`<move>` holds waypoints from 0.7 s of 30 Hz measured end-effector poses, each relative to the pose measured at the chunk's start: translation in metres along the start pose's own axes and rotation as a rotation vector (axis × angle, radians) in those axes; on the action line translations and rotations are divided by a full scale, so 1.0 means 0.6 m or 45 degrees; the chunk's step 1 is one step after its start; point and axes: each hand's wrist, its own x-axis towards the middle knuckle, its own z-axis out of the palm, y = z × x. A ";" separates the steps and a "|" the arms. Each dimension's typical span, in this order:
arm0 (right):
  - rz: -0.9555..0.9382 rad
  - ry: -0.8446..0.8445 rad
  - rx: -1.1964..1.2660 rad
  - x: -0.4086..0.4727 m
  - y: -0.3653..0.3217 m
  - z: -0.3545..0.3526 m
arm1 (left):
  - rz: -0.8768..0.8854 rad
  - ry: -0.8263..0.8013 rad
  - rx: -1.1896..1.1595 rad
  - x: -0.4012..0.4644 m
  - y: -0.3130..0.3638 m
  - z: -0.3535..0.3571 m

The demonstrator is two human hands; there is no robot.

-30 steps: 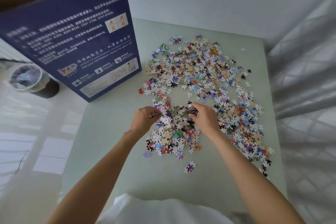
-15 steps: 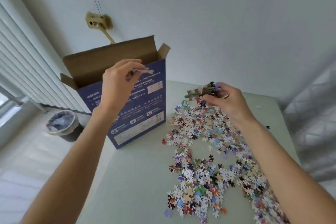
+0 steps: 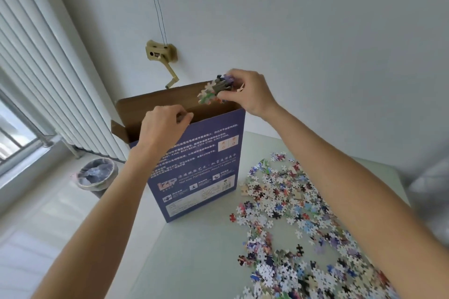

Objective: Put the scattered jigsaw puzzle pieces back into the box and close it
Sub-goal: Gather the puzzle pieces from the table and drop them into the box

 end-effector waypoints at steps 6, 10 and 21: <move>-0.028 -0.298 -0.372 0.026 0.010 0.045 | 0.071 -0.062 0.133 -0.012 -0.013 -0.010; -0.090 -0.449 -0.525 0.035 -0.011 0.045 | 0.196 0.062 -0.006 -0.026 -0.025 -0.010; -0.012 -0.443 -0.347 0.028 -0.013 0.096 | 0.223 0.115 -0.048 -0.030 -0.027 0.000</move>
